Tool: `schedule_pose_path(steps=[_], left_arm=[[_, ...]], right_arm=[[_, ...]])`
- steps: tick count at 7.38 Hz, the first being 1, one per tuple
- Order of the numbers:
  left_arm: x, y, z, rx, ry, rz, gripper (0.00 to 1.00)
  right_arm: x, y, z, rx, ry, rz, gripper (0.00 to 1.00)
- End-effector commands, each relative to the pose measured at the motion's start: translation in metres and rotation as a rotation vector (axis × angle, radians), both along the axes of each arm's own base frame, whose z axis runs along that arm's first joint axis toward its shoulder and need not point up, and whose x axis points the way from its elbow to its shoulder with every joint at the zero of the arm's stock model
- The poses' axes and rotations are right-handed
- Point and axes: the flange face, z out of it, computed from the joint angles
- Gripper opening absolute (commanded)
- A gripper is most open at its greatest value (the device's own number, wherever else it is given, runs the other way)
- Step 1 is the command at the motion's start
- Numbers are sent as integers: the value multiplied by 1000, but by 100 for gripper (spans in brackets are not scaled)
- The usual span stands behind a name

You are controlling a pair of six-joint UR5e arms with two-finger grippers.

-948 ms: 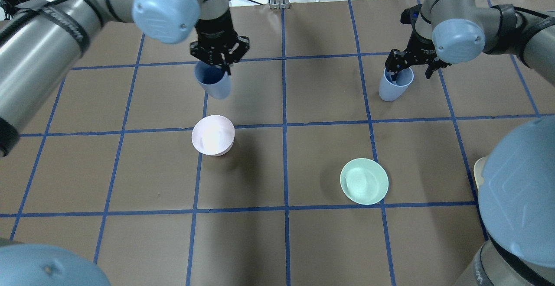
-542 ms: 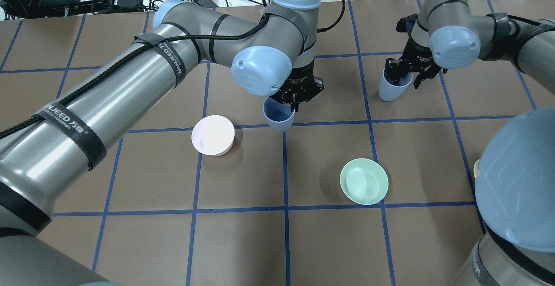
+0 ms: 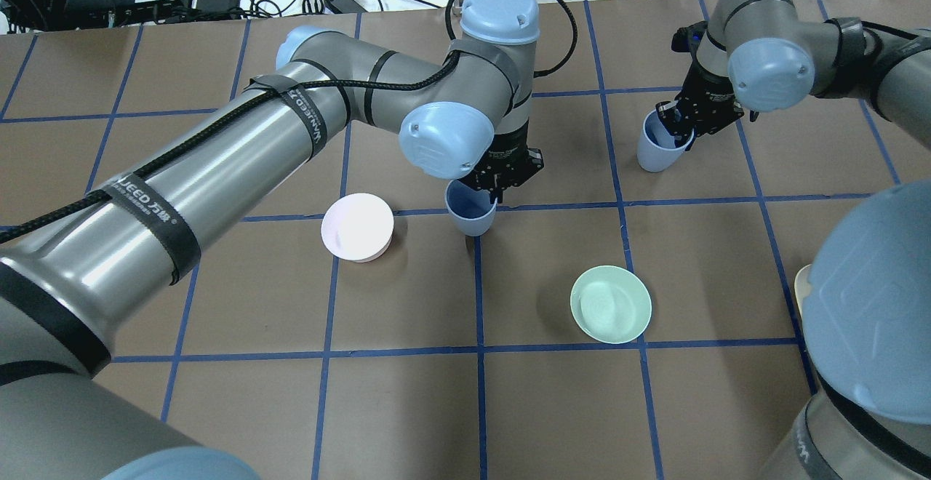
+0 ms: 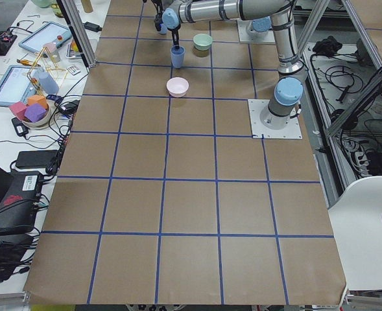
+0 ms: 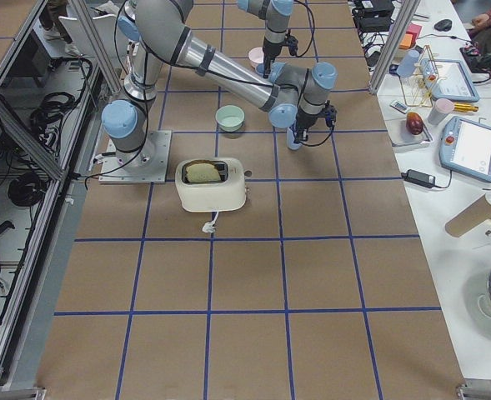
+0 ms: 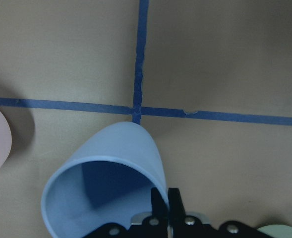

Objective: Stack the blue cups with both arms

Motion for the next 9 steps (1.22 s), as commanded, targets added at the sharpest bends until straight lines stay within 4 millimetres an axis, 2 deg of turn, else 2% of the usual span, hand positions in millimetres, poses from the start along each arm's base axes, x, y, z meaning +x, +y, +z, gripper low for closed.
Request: schedule_pose_path(steps=[1, 4, 5, 6, 7, 8, 9], left_arm=[[-2, 2, -7, 17, 8, 2, 0], [-2, 1, -15, 29, 8, 2, 0], [-2, 1, -19, 34, 7, 3, 46], [-2, 0, -21, 36, 4, 4, 99], [-1, -3, -10, 18, 14, 2, 100], [9, -9, 18, 3, 70, 25, 100], [45, -32, 61, -12, 102, 96, 100]], right_arm=[[-3, 2, 17, -22, -2, -6, 0], [2, 6, 37, -52, -15, -4, 0], [5, 7, 37, -48, -34, -4, 0], [4, 7, 40, -54, -33, -6, 0], [6, 8, 44, -59, -35, -12, 0], [5, 10, 47, -62, -25, -16, 0], [4, 10, 50, -64, -27, -19, 0]])
